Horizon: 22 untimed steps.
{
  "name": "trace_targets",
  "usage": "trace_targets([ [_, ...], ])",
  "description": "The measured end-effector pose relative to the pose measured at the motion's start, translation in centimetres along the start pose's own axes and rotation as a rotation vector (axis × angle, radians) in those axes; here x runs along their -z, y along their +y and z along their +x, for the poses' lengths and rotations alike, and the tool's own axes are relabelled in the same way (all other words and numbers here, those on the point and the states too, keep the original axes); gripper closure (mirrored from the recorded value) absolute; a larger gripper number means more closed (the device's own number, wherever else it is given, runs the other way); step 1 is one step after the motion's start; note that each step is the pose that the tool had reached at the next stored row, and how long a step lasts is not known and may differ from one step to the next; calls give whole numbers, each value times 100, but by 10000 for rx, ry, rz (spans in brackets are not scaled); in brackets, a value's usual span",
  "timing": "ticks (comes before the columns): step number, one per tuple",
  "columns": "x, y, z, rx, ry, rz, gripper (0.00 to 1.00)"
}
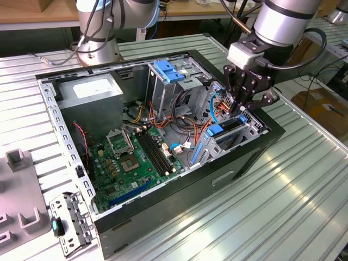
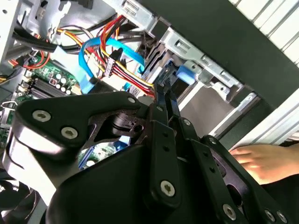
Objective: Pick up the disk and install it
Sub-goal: 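Insert the first disk wire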
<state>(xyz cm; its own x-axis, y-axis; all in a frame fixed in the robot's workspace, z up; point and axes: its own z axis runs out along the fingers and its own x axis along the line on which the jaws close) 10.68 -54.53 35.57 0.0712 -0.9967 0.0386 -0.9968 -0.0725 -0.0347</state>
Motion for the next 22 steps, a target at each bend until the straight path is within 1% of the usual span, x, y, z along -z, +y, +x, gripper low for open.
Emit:
trace_targets([
  [2, -22, 3, -1, -71, 5, 26, 84],
  [5, -43, 1, -1, -232, 8, 21, 84],
  [14, -51, -2, 5, -308, 8, 18, 84],
  [22, -72, 0, 30, -353, 11, 16, 84],
])
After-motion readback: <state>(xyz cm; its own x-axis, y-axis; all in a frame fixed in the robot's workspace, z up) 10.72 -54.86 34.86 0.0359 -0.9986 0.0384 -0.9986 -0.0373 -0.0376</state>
